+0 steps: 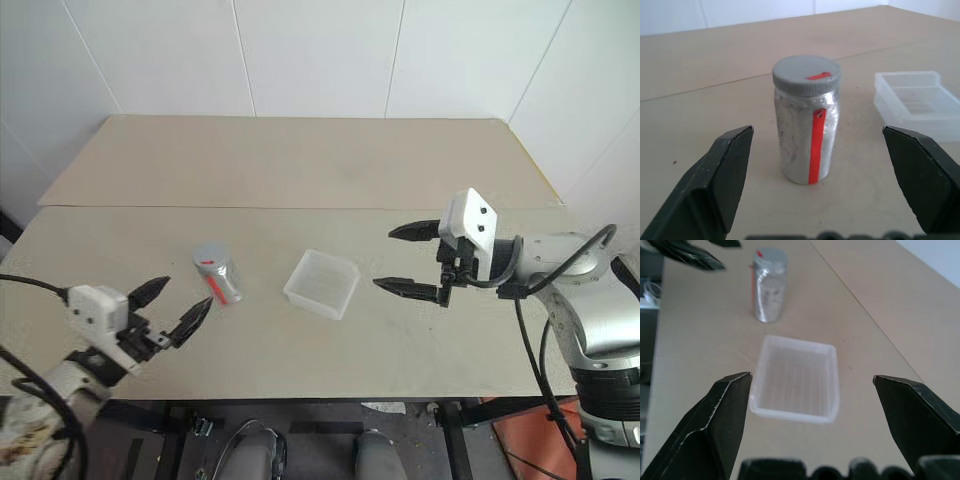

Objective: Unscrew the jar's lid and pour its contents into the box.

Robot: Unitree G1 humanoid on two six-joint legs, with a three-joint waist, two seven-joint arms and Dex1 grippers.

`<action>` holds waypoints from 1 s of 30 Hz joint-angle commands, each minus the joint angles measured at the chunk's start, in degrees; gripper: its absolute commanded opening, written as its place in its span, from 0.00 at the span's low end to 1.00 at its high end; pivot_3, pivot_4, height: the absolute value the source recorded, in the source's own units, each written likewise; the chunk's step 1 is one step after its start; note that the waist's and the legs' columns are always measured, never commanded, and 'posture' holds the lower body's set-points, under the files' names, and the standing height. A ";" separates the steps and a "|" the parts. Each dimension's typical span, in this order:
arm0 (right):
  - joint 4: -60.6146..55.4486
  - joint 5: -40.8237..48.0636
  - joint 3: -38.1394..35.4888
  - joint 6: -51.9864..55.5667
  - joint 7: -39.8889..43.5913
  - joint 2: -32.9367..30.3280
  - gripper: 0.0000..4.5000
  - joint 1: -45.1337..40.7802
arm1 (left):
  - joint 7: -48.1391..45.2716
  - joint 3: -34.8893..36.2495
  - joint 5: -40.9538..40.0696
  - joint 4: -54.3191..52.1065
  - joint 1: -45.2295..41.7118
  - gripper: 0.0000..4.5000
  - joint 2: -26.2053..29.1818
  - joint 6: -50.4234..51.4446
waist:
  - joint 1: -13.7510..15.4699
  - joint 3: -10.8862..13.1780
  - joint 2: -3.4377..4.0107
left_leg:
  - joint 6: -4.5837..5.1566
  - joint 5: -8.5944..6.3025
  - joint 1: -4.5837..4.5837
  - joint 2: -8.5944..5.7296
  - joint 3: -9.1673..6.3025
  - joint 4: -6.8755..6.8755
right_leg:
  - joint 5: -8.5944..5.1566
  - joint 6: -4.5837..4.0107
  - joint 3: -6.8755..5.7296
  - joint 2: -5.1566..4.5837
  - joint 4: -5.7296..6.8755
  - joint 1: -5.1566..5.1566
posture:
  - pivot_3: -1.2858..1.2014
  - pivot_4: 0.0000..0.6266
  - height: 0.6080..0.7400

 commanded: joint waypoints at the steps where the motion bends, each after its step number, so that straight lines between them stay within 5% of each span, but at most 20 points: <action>1: -2.66 1.03 -0.11 0.59 -0.18 -0.05 1.00 -0.84 | 6.16 -3.27 4.66 -1.14 -2.32 1.00 -2.43 -0.17 | 0.06 0.00 0.00 | 0.00 0.00 0.01 -0.01 0.00 0.00 | 0.00 0.00 0.00 0.00 0.00 0.01 | 0.52 0.24 1.00; 30: -4.12 2.08 -4.03 -0.85 1.53 -2.84 1.00 -0.07 | 25.65 -16.81 24.57 11.33 -14.06 1.00 -19.10 -4.62 | 0.69 0.00 -0.01 | 0.00 0.00 0.00 -0.08 -0.04 0.01 | 0.00 0.01 -0.02 -0.03 -0.04 0.04 | 0.52 0.24 1.00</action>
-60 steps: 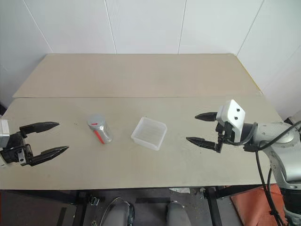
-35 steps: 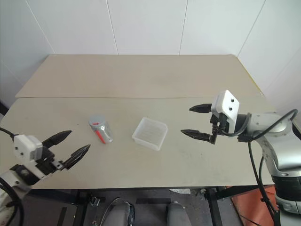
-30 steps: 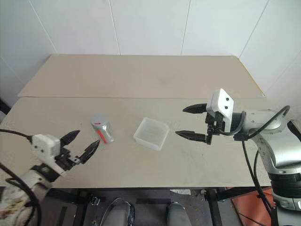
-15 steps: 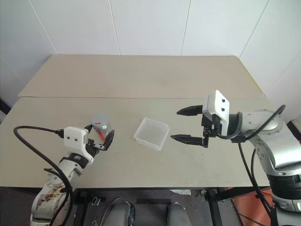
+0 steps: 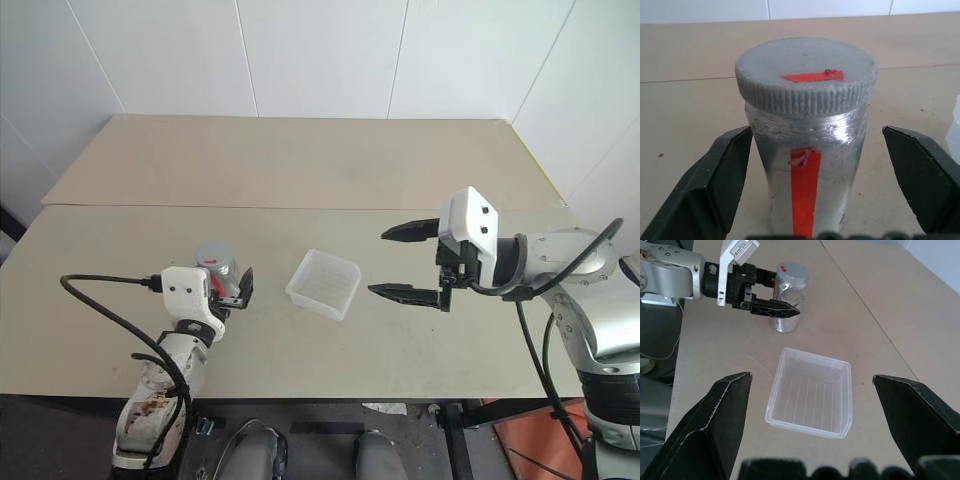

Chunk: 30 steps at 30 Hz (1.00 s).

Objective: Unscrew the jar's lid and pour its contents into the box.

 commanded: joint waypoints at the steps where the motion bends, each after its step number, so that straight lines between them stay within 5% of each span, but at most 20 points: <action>1: -1.42 1.17 -2.99 -1.18 0.33 -0.97 1.00 -0.19 | 2.21 -0.33 2.14 -0.15 -1.16 1.00 -1.24 -2.59 | 0.07 0.00 0.00 | 0.00 0.00 0.00 0.00 0.00 0.00 | 0.00 0.00 0.00 0.00 0.00 0.00 | 0.52 0.24 1.00; 19: -2.66 2.02 -4.29 -0.24 -0.05 -1.32 1.00 0.16 | 1.28 0.45 2.97 5.58 -4.25 1.00 -1.97 -6.96 | 0.17 0.00 -0.01 | 0.00 0.00 -0.02 -0.03 -0.02 0.00 | 0.00 0.00 -0.01 -0.01 -0.01 0.00 | 0.52 0.24 1.00; 22: -2.66 2.06 -4.56 -0.40 -0.14 -1.53 1.00 0.35 | 1.07 0.49 2.81 6.63 -4.96 0.86 -2.20 -7.42 | 0.17 0.00 -0.01 | 0.00 0.00 -0.02 -0.03 -0.02 0.00 | 0.00 0.00 -0.02 -0.01 -0.02 0.00 | 0.52 0.24 1.00; 28: -2.95 2.71 -5.29 -0.44 -0.48 -1.80 1.00 0.80 | 0.73 0.98 2.68 7.91 -5.60 0.44 -2.24 -8.14 | 0.16 0.00 -0.01 | 0.00 0.00 -0.03 -0.03 -0.03 0.00 | 0.00 0.01 -0.02 -0.02 -0.04 0.00 | 0.52 0.24 1.00; 30: -2.99 2.75 -5.28 -0.53 -0.63 -1.81 1.00 0.84 | 0.54 1.38 2.37 7.95 -5.78 0.44 -2.17 -8.10 | 0.17 0.00 -0.01 | 0.00 0.00 -0.03 -0.03 -0.03 0.00 | 0.00 0.01 -0.02 -0.02 -0.04 0.00 | 0.52 0.24 1.00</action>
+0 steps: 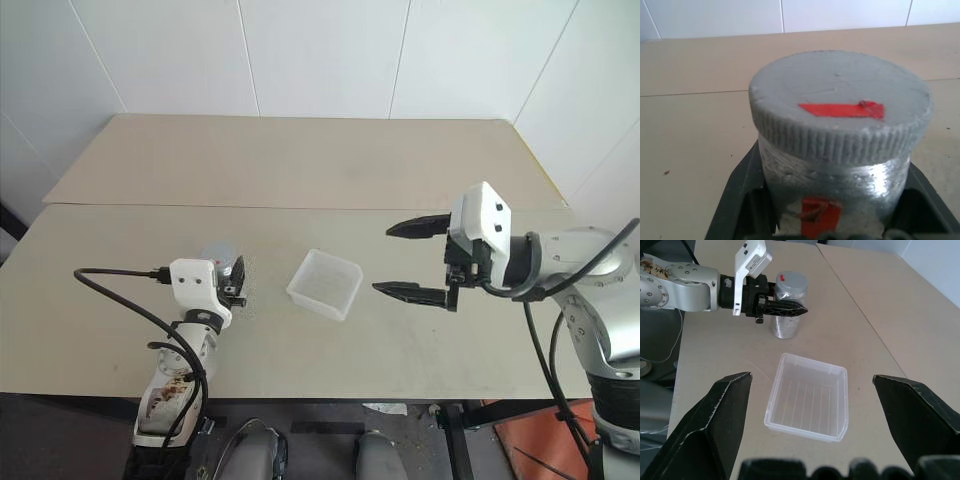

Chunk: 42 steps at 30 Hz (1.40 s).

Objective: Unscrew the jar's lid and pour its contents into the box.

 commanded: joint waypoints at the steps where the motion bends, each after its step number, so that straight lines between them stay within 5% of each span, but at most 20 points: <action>1: -1.83 0.93 -2.59 -0.59 -0.60 -0.84 1.00 -0.36 | -0.75 0.82 -0.71 -0.82 -1.12 0.44 0.32 -0.87 | 0.01 0.00 0.00 | 0.00 0.00 0.00 0.00 0.00 0.00 | 0.00 0.00 0.00 0.00 0.00 0.00 | 0.52 0.24 1.00; 6: -2.36 1.25 -2.15 -0.74 -1.53 0.00 1.00 -0.35 | -9.01 4.58 -6.36 -5.30 -2.25 0.44 7.01 3.86 | -0.22 0.00 0.00 | 0.00 0.00 0.00 0.01 0.00 0.00 | 0.00 0.00 0.00 0.02 0.01 -0.01 | 0.52 0.24 1.00; 10: -2.65 1.31 -0.45 -0.80 -3.35 2.09 1.00 -1.78 | -27.13 10.82 -20.90 -7.03 -8.15 0.44 21.08 12.01 | -0.29 0.04 -0.07 | 0.00 0.00 0.01 0.03 0.00 -0.01 | -0.01 0.00 -0.02 0.01 0.01 -0.02 | 0.52 0.24 1.00; 14: -2.61 1.29 2.26 0.80 -6.37 5.49 1.00 -5.45 | -44.25 13.08 -32.37 -0.29 -15.79 0.44 30.94 15.31 | -0.34 0.13 -0.12 | -0.01 0.00 -0.01 0.11 -0.03 -0.01 | 0.00 -0.03 -0.11 0.08 0.03 -0.07 | 0.52 0.24 1.00; 18: -2.17 1.39 5.06 3.91 -10.93 9.96 1.00 -10.68 | -57.20 10.33 -35.37 8.30 -22.68 0.44 35.59 14.03 | -0.67 0.13 -0.13 | -0.01 0.00 -0.03 0.05 -0.01 -0.03 | 0.00 -0.01 -0.09 0.02 -0.07 -0.04 | 0.52 0.24 1.00; 28: 0.86 0.54 11.99 12.37 -20.12 20.47 1.00 -23.20 | -78.20 -0.34 -31.31 26.61 -38.92 0.44 33.60 5.07 | -0.87 0.14 -0.13 | -0.01 0.00 -0.18 0.06 -0.01 -0.07 | 0.00 -0.02 -0.10 0.05 -0.04 -0.19 | 0.52 0.24 1.00; 42: 6.41 -2.95 18.35 19.82 -26.22 28.79 1.00 -31.38 | -83.68 -5.14 -25.01 39.59 -47.96 0.44 25.43 -4.25 | -1.36 0.14 -0.12 | 0.01 0.01 -0.98 0.06 -0.03 0.10 | 0.02 -0.01 -0.07 0.06 0.30 -1.03 | 0.52 0.24 1.00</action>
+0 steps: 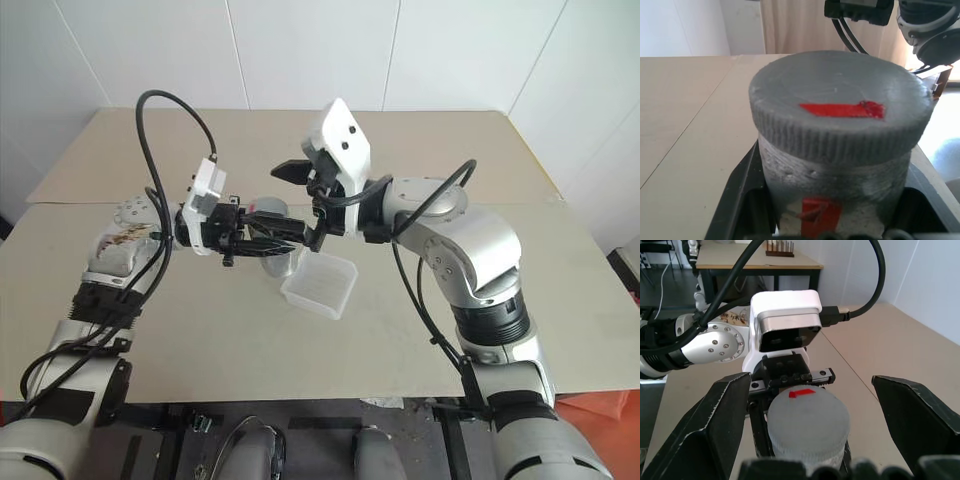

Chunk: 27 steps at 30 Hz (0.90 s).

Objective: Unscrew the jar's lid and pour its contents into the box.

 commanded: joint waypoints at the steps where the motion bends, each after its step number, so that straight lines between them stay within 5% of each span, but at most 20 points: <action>1: 1.08 -1.87 1.29 0.30 -0.87 1.23 1.00 -2.05 | -0.84 0.73 0.34 0.52 -2.92 0.44 -1.14 -2.53 | 0.00 0.00 0.00 | 0.00 0.00 0.00 0.00 0.00 0.00 | 0.00 0.00 0.00 0.00 -0.01 0.00 | 0.52 0.24 1.00; 17: 2.77 -3.30 0.90 -0.09 -0.08 2.67 1.00 -1.58 | -1.56 1.24 0.36 -0.44 -1.93 0.44 -1.14 -2.68 | -0.05 0.00 0.00 | 0.00 0.00 -0.01 0.01 -0.01 0.01 | 0.00 0.00 -0.01 0.01 0.00 -0.01 | 0.52 0.24 1.00; 23: 2.69 -3.24 0.44 -0.52 0.49 2.81 0.64 -1.28 | -1.79 1.24 0.40 -0.42 -2.02 0.44 -1.08 -2.70 | -0.09 0.00 0.00 | 0.00 0.00 0.00 0.01 -0.01 0.01 | 0.00 0.00 -0.01 0.02 0.00 -0.01 | 0.52 0.24 1.00; 27: 2.85 -3.21 -0.15 -1.47 1.02 2.90 0.61 -1.17 | -2.41 1.21 0.26 -0.31 -1.91 0.44 -1.01 -2.66 | -0.08 0.00 0.00 | 0.00 0.00 -0.01 0.01 -0.01 0.01 | 0.00 0.00 -0.01 0.01 0.00 -0.01 | 0.52 0.24 1.00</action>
